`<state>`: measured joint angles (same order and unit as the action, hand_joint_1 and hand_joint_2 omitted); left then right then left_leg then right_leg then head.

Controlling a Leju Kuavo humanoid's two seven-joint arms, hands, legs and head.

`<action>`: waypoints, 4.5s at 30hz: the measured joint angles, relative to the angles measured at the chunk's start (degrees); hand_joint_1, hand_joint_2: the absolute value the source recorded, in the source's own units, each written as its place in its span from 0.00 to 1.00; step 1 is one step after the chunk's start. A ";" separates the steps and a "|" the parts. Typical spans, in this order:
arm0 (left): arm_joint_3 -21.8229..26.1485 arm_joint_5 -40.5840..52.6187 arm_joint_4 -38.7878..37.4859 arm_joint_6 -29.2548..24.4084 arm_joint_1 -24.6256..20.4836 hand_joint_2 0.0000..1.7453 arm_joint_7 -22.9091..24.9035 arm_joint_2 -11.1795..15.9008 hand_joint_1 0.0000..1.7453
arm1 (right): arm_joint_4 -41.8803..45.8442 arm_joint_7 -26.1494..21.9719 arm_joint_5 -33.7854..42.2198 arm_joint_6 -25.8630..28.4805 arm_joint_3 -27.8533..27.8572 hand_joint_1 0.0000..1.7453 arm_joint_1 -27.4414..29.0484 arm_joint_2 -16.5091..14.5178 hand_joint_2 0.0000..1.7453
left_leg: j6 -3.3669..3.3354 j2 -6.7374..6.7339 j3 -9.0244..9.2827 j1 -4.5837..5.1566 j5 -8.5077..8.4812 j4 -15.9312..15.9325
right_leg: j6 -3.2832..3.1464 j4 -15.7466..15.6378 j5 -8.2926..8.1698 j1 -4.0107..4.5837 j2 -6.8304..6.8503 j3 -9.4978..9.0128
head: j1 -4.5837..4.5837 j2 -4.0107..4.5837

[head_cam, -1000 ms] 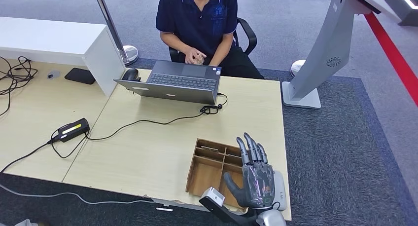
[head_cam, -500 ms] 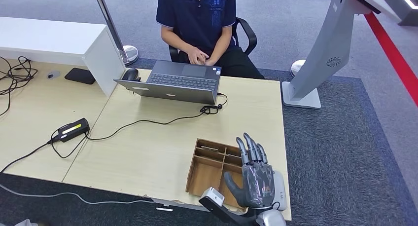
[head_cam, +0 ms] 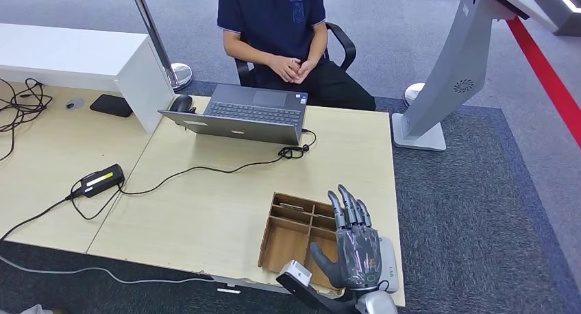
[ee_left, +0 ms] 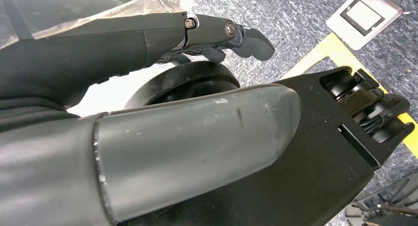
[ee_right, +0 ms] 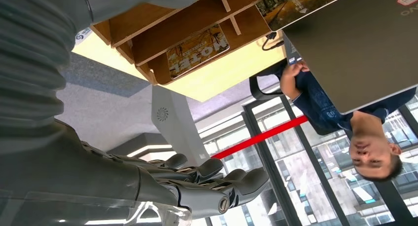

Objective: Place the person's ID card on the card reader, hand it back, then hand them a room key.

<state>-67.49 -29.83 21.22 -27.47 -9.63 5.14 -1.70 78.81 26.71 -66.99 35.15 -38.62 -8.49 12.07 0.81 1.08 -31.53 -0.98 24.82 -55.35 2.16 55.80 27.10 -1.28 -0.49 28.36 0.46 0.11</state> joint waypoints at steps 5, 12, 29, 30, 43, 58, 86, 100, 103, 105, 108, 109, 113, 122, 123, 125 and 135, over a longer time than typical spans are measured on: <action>-0.03 0.00 0.00 -0.04 0.00 0.00 0.00 0.00 0.00 | -0.01 0.00 0.04 0.03 0.00 0.00 0.00 0.00 0.00 | 0.00 0.00 0.00 0.00 0.00 0.00 | 0.00 0.00 0.00 0.00 0.00 0.00 | 0.00 0.00; -0.03 0.00 -0.01 -0.05 -0.01 0.00 0.00 0.00 0.00 | -0.01 -0.01 0.19 0.07 0.00 0.00 0.00 0.00 0.00 | 0.00 0.00 0.00 0.00 0.00 0.00 | 0.00 0.00 0.00 0.00 0.00 0.00 | 0.00 0.00; -0.03 0.00 -0.01 -0.20 -0.01 0.00 0.00 0.00 0.00 | -0.01 -0.15 0.19 0.07 0.00 0.00 -0.03 0.00 0.00 | 0.00 0.00 0.00 0.00 0.00 0.00 | 0.00 0.00 0.00 0.00 0.00 0.00 | 0.00 0.00; -0.03 0.00 -0.01 -0.20 -0.01 0.00 0.00 0.00 0.00 | -0.01 -0.15 0.19 0.06 0.00 0.00 -0.03 0.00 0.00 | 0.00 0.00 0.00 0.00 0.00 0.00 | 0.00 0.00 0.00 0.00 0.00 0.00 | 0.00 0.00; -0.03 0.00 -0.01 -0.18 -0.01 0.00 0.00 0.00 0.00 | 0.07 -0.84 1.64 -0.21 0.00 0.00 -0.10 0.00 1.00 | 0.00 0.00 0.00 0.00 0.00 0.00 | 0.00 0.00 0.00 0.00 0.00 0.00 | 0.00 0.00; -0.01 0.00 -0.01 -0.18 -0.01 0.00 0.00 0.00 0.00 | 0.08 -0.71 0.24 -1.33 0.00 0.00 -0.14 0.00 1.00 | 0.00 0.00 0.00 0.00 0.00 0.00 | 0.00 0.00 0.00 0.00 0.00 -0.01 | 0.00 0.00; -0.03 0.00 0.00 -0.03 -0.02 0.00 0.00 -0.02 0.00 | -4.82 -1.12 0.63 -0.33 0.67 0.00 -1.98 0.46 1.00 | 0.00 0.00 0.00 0.00 0.00 0.00 | 0.00 0.00 0.00 0.00 0.00 0.00 | 0.00 0.00; -0.03 0.00 0.00 -0.04 -0.02 0.00 0.00 -0.02 0.00 | -6.98 -2.27 0.74 1.98 1.73 0.00 -2.33 0.40 1.00 | 0.00 0.00 0.00 0.00 0.00 0.00 | 0.00 0.00 0.00 0.00 0.00 -0.01 | 0.00 0.00; -0.02 0.00 0.00 -0.05 -0.01 0.00 0.00 -0.02 0.00 | -7.34 -2.31 0.58 2.14 1.89 0.00 -2.44 0.39 1.00 | 0.00 0.00 0.00 0.00 0.00 0.00 | 0.00 0.00 0.00 0.00 0.00 -0.01 | 0.01 0.00; -0.02 0.00 0.00 -0.05 -0.02 0.00 0.00 -0.03 0.00 | -7.52 -2.39 0.51 2.22 1.93 0.00 -2.50 0.38 1.00 | 0.00 0.00 0.00 0.00 0.00 0.00 | 0.00 0.00 0.00 0.00 0.00 -0.01 | 0.01 0.00; -0.02 0.00 0.00 -0.05 -0.02 0.00 0.00 -0.04 0.00 | -7.73 -2.55 0.41 2.40 1.98 0.00 -2.53 0.37 1.00 | 0.00 0.00 0.00 0.00 0.00 0.00 | 0.00 0.00 0.00 0.00 0.00 -0.01 | 0.01 0.00; -0.02 0.00 0.00 -0.05 -0.02 0.00 0.00 -0.04 0.00 | -7.81 -2.60 0.38 2.51 1.99 0.00 -2.54 0.37 1.00 | 0.00 0.00 0.00 0.00 0.00 0.00 | 0.00 0.00 0.00 0.00 0.00 -0.01 | 0.01 0.00; -0.01 0.00 0.00 -0.05 -0.02 0.00 0.00 -0.04 0.00 | -8.01 -2.71 0.34 2.69 2.10 0.00 -2.56 0.37 1.00 | 0.00 0.00 0.00 0.00 0.00 0.00 | 0.00 0.00 0.00 0.00 0.00 -0.01 | 0.01 0.00; -0.01 0.00 0.00 -0.05 -0.02 0.00 0.00 -0.04 0.00 | -8.03 -2.73 0.29 2.69 2.64 0.00 -2.58 0.33 1.00 | 0.00 0.00 0.00 0.00 0.00 0.00 | 0.00 0.00 0.00 0.00 0.00 -0.01 | 0.00 0.00; -0.02 0.00 0.00 -0.05 -0.02 0.00 0.00 -0.04 0.00 | -8.03 -2.73 0.28 2.69 2.70 0.00 -2.58 0.32 1.00 | 0.00 0.00 0.00 0.00 0.00 0.00 | 0.00 0.00 0.00 0.00 0.00 -0.01 | 0.01 0.00; -0.01 0.00 0.00 -0.05 -0.02 0.00 0.00 -0.04 0.00 | -8.03 -2.73 0.27 2.69 2.77 0.00 -2.58 0.26 1.00 | 0.00 0.00 0.00 0.00 0.00 0.00 | 0.00 0.00 0.00 0.00 0.00 -0.01 | 0.01 0.00; -0.01 -0.01 0.00 -0.20 -0.01 0.00 0.00 -0.17 0.00 | -8.50 -2.73 -0.02 2.93 2.87 0.00 -2.91 -0.29 1.00 | 0.00 0.00 0.00 0.00 0.00 0.00 | 0.00 0.00 0.00 0.00 0.00 -0.01 | 0.00 0.00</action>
<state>-67.50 -29.84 21.22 -27.67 -9.64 5.14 -1.88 70.31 23.98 -67.01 38.08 -35.75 -11.39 11.78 0.81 1.08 -31.53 -0.98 24.82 -55.36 2.16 55.80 27.09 -1.28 -0.49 28.35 0.46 0.11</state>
